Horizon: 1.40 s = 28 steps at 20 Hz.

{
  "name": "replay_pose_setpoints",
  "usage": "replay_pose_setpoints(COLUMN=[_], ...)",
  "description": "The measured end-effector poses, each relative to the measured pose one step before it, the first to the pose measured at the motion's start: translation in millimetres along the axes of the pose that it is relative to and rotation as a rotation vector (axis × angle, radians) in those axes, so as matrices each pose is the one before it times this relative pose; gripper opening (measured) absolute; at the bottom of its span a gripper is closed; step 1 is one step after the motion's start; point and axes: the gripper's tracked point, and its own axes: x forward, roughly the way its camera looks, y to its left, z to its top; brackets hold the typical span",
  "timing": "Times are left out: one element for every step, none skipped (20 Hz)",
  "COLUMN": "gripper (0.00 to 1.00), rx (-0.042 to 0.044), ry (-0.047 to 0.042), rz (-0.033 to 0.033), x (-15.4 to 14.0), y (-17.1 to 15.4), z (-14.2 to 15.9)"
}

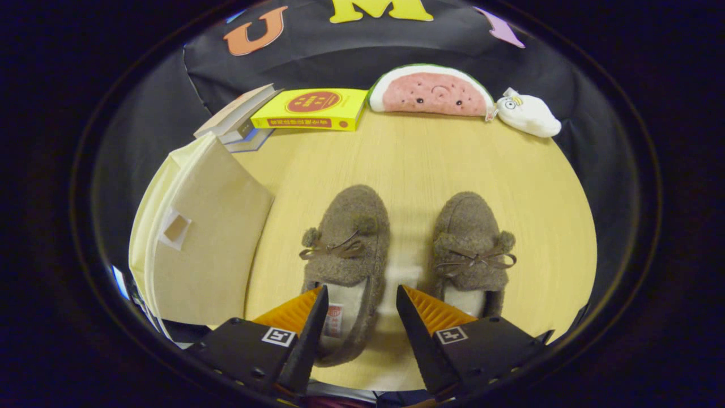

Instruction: Open the storage box then place both shoes into the box .Put the left shoe in first, then the right shoe, with the right side of both shoes facing outward in a uniform manner.

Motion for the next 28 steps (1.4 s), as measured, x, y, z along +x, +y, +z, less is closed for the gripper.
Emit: replay_pose_setpoints(gripper=[0.75,0.65,0.55,0.45,0.45,0.36,0.28,0.19,0.1,0.01,0.0,0.0,0.0,0.0,0.0,0.0,0.0,0.0,0.0,0.0,0.0,0.0,0.0,0.0,0.0,0.0,0.0,0.0], rx=[0.00346,0.00067,-0.00548,-0.00498,-0.00875,0.01449,0.00866,0.01142,0.00727,-0.00626,0.00326,0.01226,0.01209,0.01531,0.00369,0.0082,0.00414,0.00164,0.00465,0.00521,0.00479,0.0026,-0.00182,0.00192,0.00274,0.00944,0.00987,0.00653], ry=[0.00943,0.01446,0.01747,0.01542,0.01607,0.02575,0.00958,-0.00418,-0.00057,-0.00465,-0.00563,-0.011,-0.01113,-0.00988,-0.00423,-0.01246,-0.01155,-0.01241,-0.01503,-0.01569,-0.01662,-0.01753,-0.01849,-0.01634,-0.01347,-0.00688,-0.01127,-0.01493], rz=[0.00137,0.00044,-0.0064,-0.00718,-0.01015,0.0447,0.00926,0.01137,-0.00638,-0.00251,-0.00863,-0.00099,0.00763,0.00713,0.00278,0.00844,0.0111,0.00926,0.00613,0.00277,0.00353,0.00743,0.00976,0.01262,0.01255,0.01195,0.01361,0.01177], x=[3.38,2.88,3.83,3.21,5.73,1.95,3.16,-3.81,1.8,-0.28,-1.49,-3.81,-3.72,-5.86,-6.41,-8.57,-9.02,-9.42,-10.27,-10.31,-11.46,-11.58,-11.47,-11.02,-9.87,-10.04,-8.91,-6.87], y=[-1.96,-0.32,-2.18,-3.44,-3.87,7.28,-1.82,-0.72,-1.59,-0.99,-1.22,-1.11,1.17,0.1,0.04,2.38,3.08,3.84,3.58,3.6,5.64,7.97,9.61,10.68,11.18,11.41,12.99,13.49], z=[-1.5,-0.42,-2.61,-2.23,-1.61,-3.82,-1.24,3.15,0.11,-0.83,1.06,1.21,1.3,0.86,0.03,0.49,1.52,1.48,2.92,3.07,4.22,3.67,4.67,3.73,4.35,3.24,5.03,5.53])
